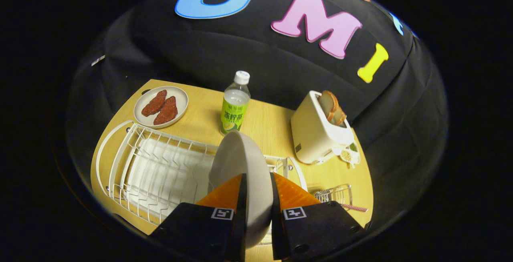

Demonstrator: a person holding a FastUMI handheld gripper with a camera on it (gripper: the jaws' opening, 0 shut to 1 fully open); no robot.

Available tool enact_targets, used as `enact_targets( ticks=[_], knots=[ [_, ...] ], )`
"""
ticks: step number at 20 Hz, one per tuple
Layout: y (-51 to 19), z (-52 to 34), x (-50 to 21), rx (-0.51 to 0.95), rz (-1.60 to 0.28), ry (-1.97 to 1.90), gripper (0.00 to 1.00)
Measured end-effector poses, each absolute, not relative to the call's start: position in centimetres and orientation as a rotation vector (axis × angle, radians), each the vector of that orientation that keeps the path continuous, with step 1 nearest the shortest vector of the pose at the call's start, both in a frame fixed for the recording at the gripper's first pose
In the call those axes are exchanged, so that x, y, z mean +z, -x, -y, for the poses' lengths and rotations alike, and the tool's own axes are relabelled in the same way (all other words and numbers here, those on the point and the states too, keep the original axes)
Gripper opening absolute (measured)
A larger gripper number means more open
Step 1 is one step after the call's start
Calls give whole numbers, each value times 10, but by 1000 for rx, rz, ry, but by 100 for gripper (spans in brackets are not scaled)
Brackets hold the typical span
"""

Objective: Take the plate from the dish rack, then take the spoon from the basket and place it into the plate.

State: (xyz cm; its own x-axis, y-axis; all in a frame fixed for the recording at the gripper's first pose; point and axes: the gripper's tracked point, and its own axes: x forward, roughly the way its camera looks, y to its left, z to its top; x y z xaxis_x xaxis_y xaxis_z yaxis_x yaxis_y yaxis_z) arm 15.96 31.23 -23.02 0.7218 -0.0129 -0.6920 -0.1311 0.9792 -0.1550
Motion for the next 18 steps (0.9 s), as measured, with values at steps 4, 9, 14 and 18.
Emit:
enact_targets(
  ticks=[4, 9, 14, 18],
  knots=[
    [-178, -306, -187, 51, -597, 348, 28],
    [-177, -275, -161, 36, -569, 179, 29],
    [-162, -233, -132, 53, -512, 22, 28],
    [-130, -198, -121, 86, -502, -74, 28]
  ],
)
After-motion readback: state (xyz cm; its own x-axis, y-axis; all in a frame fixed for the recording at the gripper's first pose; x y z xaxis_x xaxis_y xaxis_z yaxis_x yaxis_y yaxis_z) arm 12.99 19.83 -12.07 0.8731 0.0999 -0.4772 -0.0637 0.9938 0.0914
